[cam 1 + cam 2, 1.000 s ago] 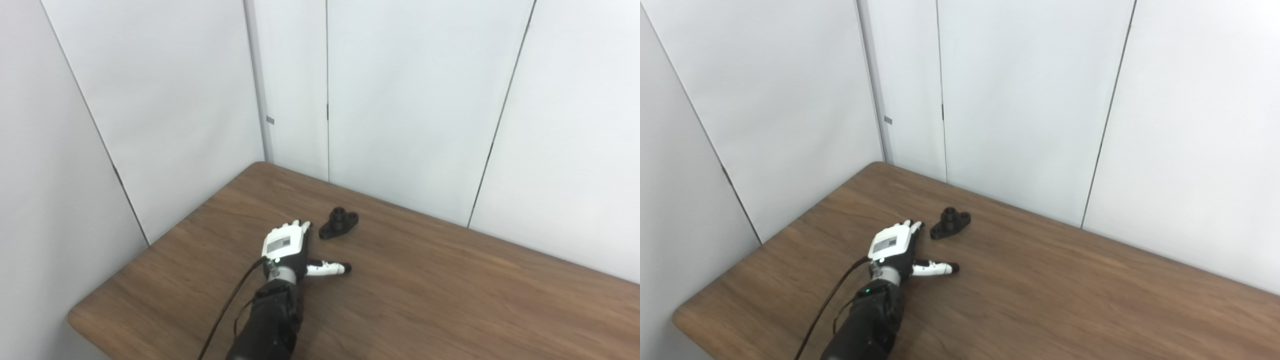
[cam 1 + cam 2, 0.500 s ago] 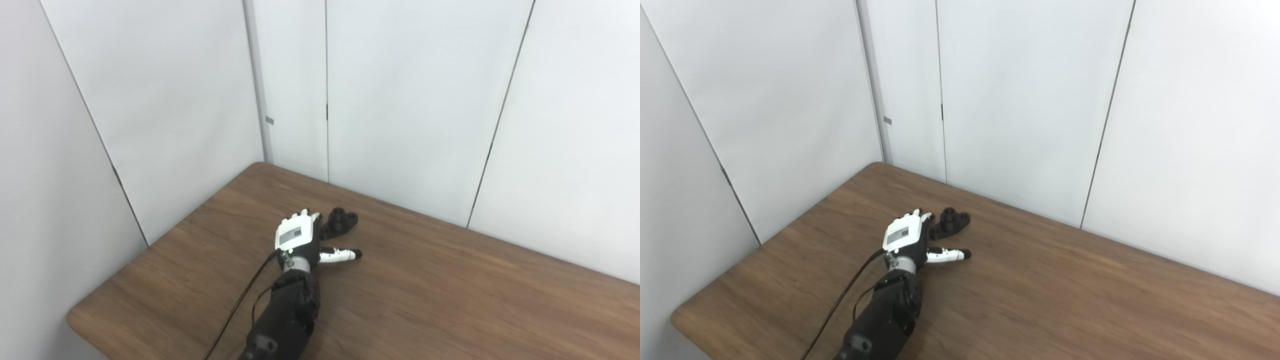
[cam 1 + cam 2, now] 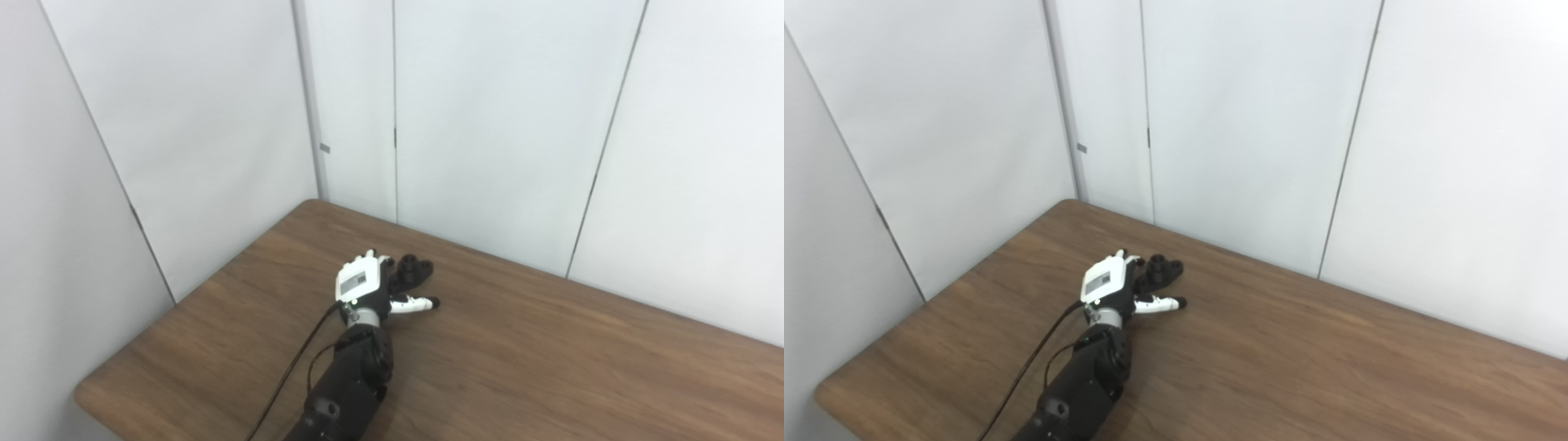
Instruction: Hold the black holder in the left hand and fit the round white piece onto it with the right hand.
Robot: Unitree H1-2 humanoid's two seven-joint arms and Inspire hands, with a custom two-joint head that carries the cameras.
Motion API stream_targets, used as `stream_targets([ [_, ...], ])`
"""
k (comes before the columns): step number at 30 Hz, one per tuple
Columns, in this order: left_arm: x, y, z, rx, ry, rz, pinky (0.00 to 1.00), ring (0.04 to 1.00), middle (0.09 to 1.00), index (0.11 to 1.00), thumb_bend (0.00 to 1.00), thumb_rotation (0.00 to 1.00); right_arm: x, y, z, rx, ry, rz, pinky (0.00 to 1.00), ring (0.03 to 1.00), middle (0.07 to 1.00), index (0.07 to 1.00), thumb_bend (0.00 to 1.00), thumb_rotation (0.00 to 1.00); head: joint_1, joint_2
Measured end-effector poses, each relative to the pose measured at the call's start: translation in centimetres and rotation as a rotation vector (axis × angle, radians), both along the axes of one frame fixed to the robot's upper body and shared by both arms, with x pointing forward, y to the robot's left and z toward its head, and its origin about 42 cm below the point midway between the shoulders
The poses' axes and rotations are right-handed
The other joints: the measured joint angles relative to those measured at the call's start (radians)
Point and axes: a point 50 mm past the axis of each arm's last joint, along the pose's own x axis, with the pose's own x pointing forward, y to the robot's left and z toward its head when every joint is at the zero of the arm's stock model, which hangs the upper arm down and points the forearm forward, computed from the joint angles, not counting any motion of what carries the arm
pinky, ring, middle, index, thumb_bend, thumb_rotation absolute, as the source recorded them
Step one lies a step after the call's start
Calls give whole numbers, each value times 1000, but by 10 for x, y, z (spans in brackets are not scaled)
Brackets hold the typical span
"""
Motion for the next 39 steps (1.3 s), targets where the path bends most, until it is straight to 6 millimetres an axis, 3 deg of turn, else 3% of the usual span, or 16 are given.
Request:
stream_targets([
  [7, -3, 5, -1, -9, -6, 19, 1000, 961, 957, 787, 871, 322, -1, 1, 1, -9, 1, -7, 718, 822, 889, 916, 593, 961, -9, 3],
  [14, -9, 10, -2, -11, -11, 27, 1000, 962, 951, 789, 884, 343, -2, 3, 2, -10, 3, -10, 702, 823, 892, 917, 598, 960, -12, 8],
  [19, -12, 14, -3, -13, -13, 32, 1000, 959, 941, 746, 882, 269, -3, 3, 2, -12, 4, -12, 701, 825, 895, 919, 609, 967, -23, 15],
  [21, -12, 15, -2, -9, -22, 38, 1000, 920, 900, 604, 794, 139, -3, 4, 2, -14, 3, -12, 707, 832, 898, 924, 610, 966, -29, 15],
  [22, -12, 16, -1, -2, -26, 40, 1000, 907, 881, 522, 612, 84, -3, 4, 2, -14, 3, -12, 706, 832, 899, 923, 612, 966, -29, 15],
  [25, -12, 15, 0, 28, -53, 44, 1000, 893, 855, 489, 539, 54, -3, 4, 2, -14, 3, -12, 705, 831, 899, 917, 612, 957, -31, 14],
  [29, -15, 11, -3, 43, -72, 36, 878, 862, 814, 481, 520, 45, -4, 4, 2, -13, 4, -13, 720, 843, 902, 923, 614, 968, -31, 12],
  [31, -16, 10, -4, 57, -72, 29, 890, 866, 810, 482, 519, 45, -4, 4, 2, -12, 4, -14, 722, 845, 901, 926, 624, 974, -31, 12],
  [34, -15, 12, -3, 59, -65, 22, 989, 877, 812, 482, 519, 44, -4, 4, 2, -13, 3, -14, 728, 846, 904, 926, 636, 973, -37, 14],
  [39, -14, 12, -3, 69, -48, 3, 959, 876, 809, 483, 519, 44, -4, 4, 2, -11, 3, -14, 741, 853, 909, 932, 630, 967, -37, 14],
])
